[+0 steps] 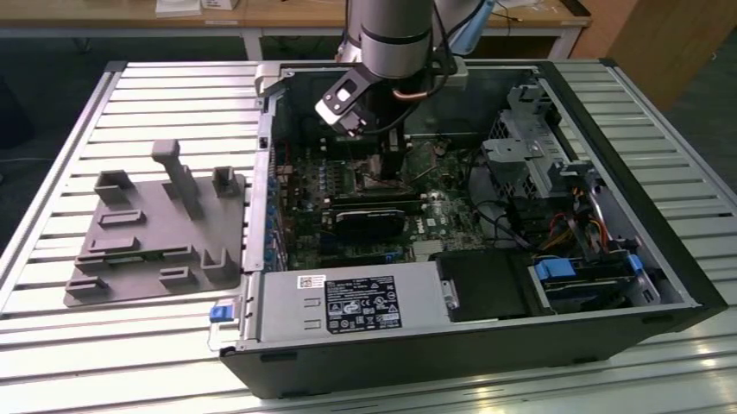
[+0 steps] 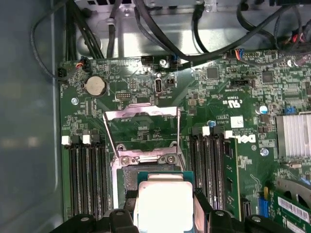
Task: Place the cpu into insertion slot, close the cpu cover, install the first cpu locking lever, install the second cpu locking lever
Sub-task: 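Place the cpu into insertion slot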
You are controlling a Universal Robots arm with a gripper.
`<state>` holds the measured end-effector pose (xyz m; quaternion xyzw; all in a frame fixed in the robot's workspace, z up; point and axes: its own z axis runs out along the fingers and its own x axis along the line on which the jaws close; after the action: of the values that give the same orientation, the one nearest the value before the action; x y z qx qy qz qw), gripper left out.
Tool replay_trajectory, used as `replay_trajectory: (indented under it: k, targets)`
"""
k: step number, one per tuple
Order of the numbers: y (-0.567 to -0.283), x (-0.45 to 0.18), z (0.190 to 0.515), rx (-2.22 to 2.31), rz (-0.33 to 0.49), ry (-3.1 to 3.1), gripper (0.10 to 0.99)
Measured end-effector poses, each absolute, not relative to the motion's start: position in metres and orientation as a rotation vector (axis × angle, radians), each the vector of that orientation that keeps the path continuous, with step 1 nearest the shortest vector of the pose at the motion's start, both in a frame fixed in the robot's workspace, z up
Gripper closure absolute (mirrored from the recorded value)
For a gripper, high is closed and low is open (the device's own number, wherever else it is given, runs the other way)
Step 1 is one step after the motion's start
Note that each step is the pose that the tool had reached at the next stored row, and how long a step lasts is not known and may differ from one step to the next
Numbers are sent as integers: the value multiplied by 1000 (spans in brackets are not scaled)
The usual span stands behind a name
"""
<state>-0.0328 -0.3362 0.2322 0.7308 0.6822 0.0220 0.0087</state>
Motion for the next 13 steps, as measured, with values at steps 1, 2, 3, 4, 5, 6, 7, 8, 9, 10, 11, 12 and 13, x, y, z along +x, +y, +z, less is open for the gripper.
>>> replay_trajectory:
  k: [1,2,3,4,5,6,7,8,9,10,11,12,13]
  targets:
    - [-336,-33,232,2270,73,2143,553]
    - [-336,-33,231,2259,75,2153,553]
    - [-336,-33,230,2249,78,2162,553]
    - [-336,-33,230,2237,79,2173,553]
    - [-336,-33,229,2228,81,2182,553]
    - [-336,-33,229,2222,83,2186,553]
    - [-336,-34,228,2218,85,2188,553]
    - [-336,-35,228,2216,88,2188,553]
    - [-336,-36,227,2215,90,2187,553]
    - [-336,-36,227,2214,91,2186,553]
    - [-336,-36,227,2214,91,2186,553]
    - [-336,-37,226,2214,92,2186,553]
    - [-336,-37,226,2214,92,2186,553]
